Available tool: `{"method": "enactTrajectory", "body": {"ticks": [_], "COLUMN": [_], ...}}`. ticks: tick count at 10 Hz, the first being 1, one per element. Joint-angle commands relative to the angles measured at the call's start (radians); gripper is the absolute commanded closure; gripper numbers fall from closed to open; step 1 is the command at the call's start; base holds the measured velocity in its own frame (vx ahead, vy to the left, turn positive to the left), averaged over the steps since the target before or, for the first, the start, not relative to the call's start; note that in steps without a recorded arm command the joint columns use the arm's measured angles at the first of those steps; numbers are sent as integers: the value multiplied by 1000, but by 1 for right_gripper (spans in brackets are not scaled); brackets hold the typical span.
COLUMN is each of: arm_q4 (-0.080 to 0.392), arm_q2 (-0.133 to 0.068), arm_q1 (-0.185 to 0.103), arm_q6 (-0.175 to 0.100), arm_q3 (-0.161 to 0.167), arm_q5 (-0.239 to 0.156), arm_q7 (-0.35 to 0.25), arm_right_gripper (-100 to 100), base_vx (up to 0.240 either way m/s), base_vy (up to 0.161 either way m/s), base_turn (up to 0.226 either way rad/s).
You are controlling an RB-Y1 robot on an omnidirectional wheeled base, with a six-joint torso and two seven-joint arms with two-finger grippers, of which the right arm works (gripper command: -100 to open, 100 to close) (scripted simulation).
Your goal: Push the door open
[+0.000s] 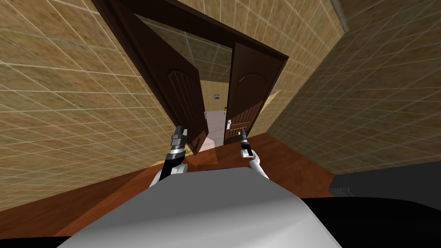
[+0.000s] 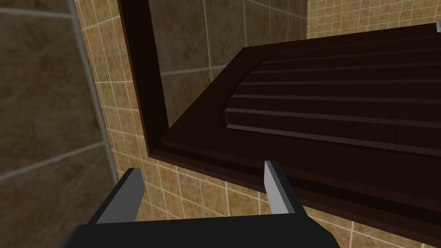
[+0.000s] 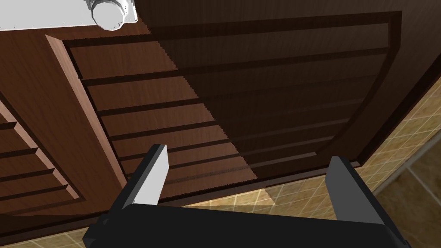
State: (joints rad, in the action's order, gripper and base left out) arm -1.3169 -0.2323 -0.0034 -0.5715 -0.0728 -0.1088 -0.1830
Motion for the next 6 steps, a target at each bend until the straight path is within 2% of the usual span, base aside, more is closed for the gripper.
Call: {"method": "enactTrajectory", "body": {"ticks": [1, 2, 3, 4, 6], "arm_q4": [29, 66, 66, 102, 165], "arm_q2": [-9, -18, -18, -27, -44], "arm_q1": [-12, -31, -31, -50, -87], "arm_q6": [4, 5, 5, 7, 10], "arm_q3": [-1, -2, -2, -2, -4], "arm_q5": [-4, -9, -9, -13, -22], "arm_q7": [-3, -3, -3, -4, -5], "arm_right_gripper": [-100, -100, -100, -100, -100], "base_vx": [11, 25, 18, 17, 11], "base_vy": [-72, -53, -40, -49, -78], "base_turn": [61, 118, 71, 148, 221]}}
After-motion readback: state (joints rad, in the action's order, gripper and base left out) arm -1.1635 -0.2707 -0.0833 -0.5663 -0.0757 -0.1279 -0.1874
